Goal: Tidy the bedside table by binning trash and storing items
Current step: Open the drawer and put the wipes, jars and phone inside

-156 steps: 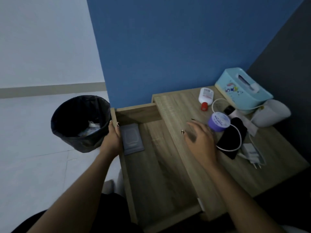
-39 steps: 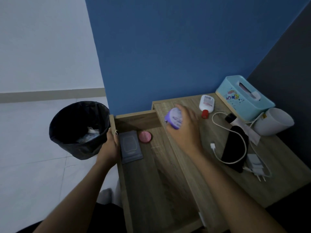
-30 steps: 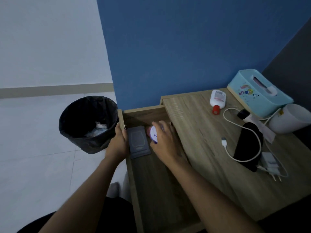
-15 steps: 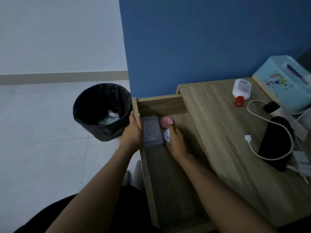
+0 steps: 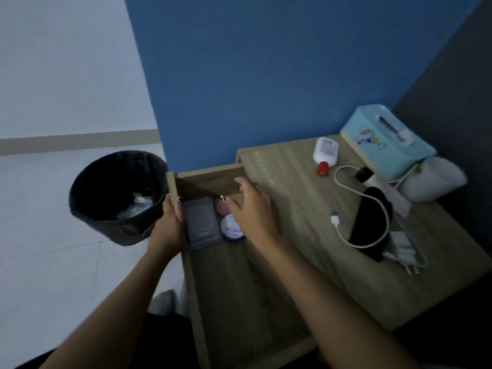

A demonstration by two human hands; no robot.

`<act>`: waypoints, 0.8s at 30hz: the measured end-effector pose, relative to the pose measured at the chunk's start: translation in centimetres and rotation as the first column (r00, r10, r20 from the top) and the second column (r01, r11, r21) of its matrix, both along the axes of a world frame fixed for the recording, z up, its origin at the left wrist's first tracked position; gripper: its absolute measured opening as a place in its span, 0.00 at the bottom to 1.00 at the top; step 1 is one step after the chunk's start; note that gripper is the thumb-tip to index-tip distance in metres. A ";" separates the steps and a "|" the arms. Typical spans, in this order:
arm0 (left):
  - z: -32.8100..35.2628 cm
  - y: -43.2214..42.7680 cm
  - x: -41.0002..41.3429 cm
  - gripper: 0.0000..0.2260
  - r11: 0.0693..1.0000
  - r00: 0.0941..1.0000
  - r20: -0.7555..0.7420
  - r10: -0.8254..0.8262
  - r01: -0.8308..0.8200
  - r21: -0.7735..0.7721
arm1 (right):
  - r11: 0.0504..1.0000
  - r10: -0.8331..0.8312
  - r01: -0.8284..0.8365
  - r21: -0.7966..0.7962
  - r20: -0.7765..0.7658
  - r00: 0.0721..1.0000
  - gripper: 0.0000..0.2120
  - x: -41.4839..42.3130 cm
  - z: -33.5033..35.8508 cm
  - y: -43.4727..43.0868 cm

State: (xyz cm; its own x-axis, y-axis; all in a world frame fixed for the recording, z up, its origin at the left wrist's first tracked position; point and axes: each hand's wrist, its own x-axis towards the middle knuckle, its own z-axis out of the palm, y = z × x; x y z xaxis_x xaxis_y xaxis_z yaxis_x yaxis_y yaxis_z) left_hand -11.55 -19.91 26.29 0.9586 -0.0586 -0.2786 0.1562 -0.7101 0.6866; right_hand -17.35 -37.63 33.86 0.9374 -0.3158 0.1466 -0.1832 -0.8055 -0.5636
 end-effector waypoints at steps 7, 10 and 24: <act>0.1 0.0 0.3 0.32 1.000 0.999 0.039 -0.014 0.013 0.024 | 0.933 -0.353 0.359 -0.019 0.142 0.925 0.09 -4.1 4.6 -10.6; 0.8 -0.4 0.0 0.28 0.999 1.000 0.020 -0.020 0.019 0.045 | 0.871 -0.480 0.489 -0.040 0.141 0.866 0.06 -7.0 5.0 -14.1; 1.2 -0.5 -0.1 0.26 0.998 0.999 -0.018 -0.033 0.034 0.051 | 0.743 -0.667 0.624 -0.242 -0.190 0.721 0.29 -11.8 3.9 -16.8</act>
State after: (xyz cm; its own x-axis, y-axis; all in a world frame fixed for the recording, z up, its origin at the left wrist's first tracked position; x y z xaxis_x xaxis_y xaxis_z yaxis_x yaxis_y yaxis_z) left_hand -11.69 -20.40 27.45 0.9513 -0.0760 -0.2986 0.1430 -0.7495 0.6464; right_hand -29.10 -54.48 37.79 0.5230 -0.8514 0.0383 -0.8049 -0.5082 -0.3065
